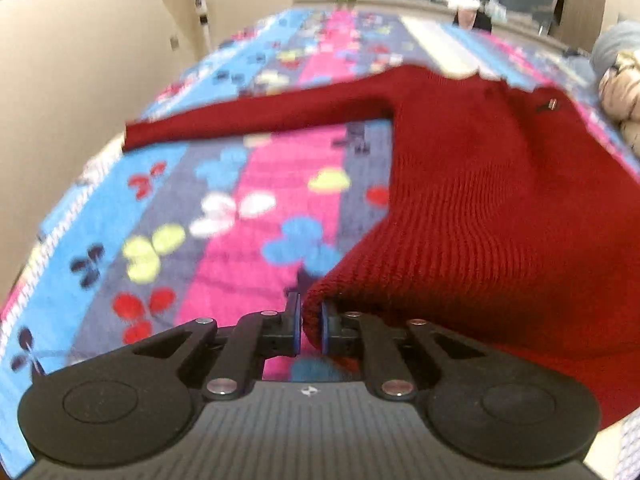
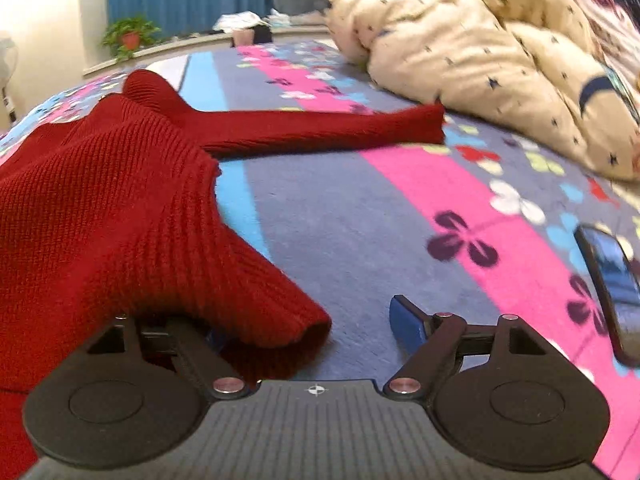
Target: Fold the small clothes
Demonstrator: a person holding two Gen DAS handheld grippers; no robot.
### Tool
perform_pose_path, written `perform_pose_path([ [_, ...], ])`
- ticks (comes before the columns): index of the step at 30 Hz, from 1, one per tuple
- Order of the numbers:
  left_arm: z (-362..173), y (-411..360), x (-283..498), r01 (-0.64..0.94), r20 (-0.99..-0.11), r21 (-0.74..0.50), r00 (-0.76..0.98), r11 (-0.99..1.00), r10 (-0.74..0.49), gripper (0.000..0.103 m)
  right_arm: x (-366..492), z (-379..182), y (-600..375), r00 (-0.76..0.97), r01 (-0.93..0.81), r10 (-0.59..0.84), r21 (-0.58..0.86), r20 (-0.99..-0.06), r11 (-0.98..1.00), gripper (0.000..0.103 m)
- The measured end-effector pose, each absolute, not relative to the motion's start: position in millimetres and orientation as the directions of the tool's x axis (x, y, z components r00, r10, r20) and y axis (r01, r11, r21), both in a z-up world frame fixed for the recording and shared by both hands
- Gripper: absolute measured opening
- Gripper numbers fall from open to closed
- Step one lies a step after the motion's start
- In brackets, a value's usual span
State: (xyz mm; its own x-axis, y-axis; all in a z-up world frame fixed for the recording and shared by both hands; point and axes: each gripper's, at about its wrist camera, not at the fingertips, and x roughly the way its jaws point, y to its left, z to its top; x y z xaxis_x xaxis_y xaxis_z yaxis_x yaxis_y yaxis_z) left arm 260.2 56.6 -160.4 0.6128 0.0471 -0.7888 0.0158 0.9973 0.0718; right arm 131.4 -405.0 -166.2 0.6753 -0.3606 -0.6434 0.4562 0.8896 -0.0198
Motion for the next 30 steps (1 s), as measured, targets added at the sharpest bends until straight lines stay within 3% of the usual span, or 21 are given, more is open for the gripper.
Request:
perform_pose_path([
  [2, -174, 54, 262, 0.031, -0.817, 0.077, 0.575, 0.997, 0.046, 0.021, 134, -162, -402, 0.687, 0.418, -0.336, -0.027, -0.644, 0.908, 0.01],
  [3, -180, 53, 261, 0.04, -0.837, 0.084, 0.545, 0.996, 0.049, 0.028, 133, -157, -400, 0.689, 0.419, -0.352, -0.047, -0.634, 0.907, 0.007],
  [4, -186, 51, 262, 0.049, -0.85, 0.099, 0.523, 0.994, 0.059, 0.028, 131, -150, -399, 0.7, 0.419, -0.364, -0.059, -0.615, 0.906, 0.004],
  [5, -186, 50, 260, 0.065, -0.844, 0.113, 0.533, 0.991, 0.062, 0.028, 126, -140, -399, 0.714, 0.424, -0.374, -0.059, -0.592, 0.904, 0.004],
  [7, -176, 55, 256, 0.081, -0.835, 0.111, 0.548, 0.99, 0.049, 0.008, 119, -116, -403, 0.726, 0.435, -0.36, -0.014, -0.585, 0.9, 0.003],
  [12, -102, 75, 227, 0.076, -0.761, 0.029, 0.648, 0.997, -0.028, 0.002, 85, -35, -401, 0.795, 0.402, -0.278, 0.125, -0.539, 0.907, 0.002],
  [15, -51, 90, 198, 0.015, -0.658, 0.135, 0.749, 0.991, 0.078, 0.0, 58, 4, -394, 0.828, 0.382, -0.256, 0.167, -0.499, 0.909, 0.002],
  [16, -35, 106, 189, -0.005, -0.634, 0.111, 0.77, 0.994, 0.075, 0.0, 50, 14, -394, 0.833, 0.383, -0.255, 0.178, -0.492, 0.906, 0.001],
  [19, -21, 143, 175, -0.023, -0.635, 0.071, 0.77, 0.997, 0.063, 0.0, 25, 21, -390, 0.82, 0.422, -0.325, 0.115, -0.472, 0.899, 0.0],
  [21, -36, 153, 172, 0.002, -0.675, 0.033, 0.737, 0.999, 0.02, 0.001, 24, 5, -395, 0.778, 0.447, -0.36, 0.05, -0.514, 0.893, 0.0],
  [23, -66, 149, 178, 0.024, -0.733, 0.022, 0.68, 0.999, 0.0, 0.009, 30, -17, -406, 0.721, 0.476, -0.385, 0.007, -0.576, 0.88, 0.0],
  [25, -98, 134, 182, 0.062, -0.779, 0.009, 0.626, 0.998, -0.032, 0.027, 35, -31, -416, 0.68, 0.507, -0.359, 0.057, -0.639, 0.86, 0.0],
  [26, -110, 126, 184, 0.076, -0.798, -0.002, 0.601, 0.997, -0.047, 0.043, 35, -35, -417, 0.679, 0.517, -0.347, 0.087, -0.648, 0.851, 0.002],
  [28, -137, 112, 190, 0.102, -0.826, -0.049, 0.556, 0.994, -0.097, 0.053, 35, -42, -415, 0.689, 0.497, -0.304, 0.124, -0.658, 0.859, 0.003],
  [30, -153, 101, 199, 0.105, -0.839, -0.094, 0.527, 0.99, -0.136, 0.057, 38, -49, -412, 0.696, 0.476, -0.269, 0.146, -0.666, 0.867, 0.02],
])
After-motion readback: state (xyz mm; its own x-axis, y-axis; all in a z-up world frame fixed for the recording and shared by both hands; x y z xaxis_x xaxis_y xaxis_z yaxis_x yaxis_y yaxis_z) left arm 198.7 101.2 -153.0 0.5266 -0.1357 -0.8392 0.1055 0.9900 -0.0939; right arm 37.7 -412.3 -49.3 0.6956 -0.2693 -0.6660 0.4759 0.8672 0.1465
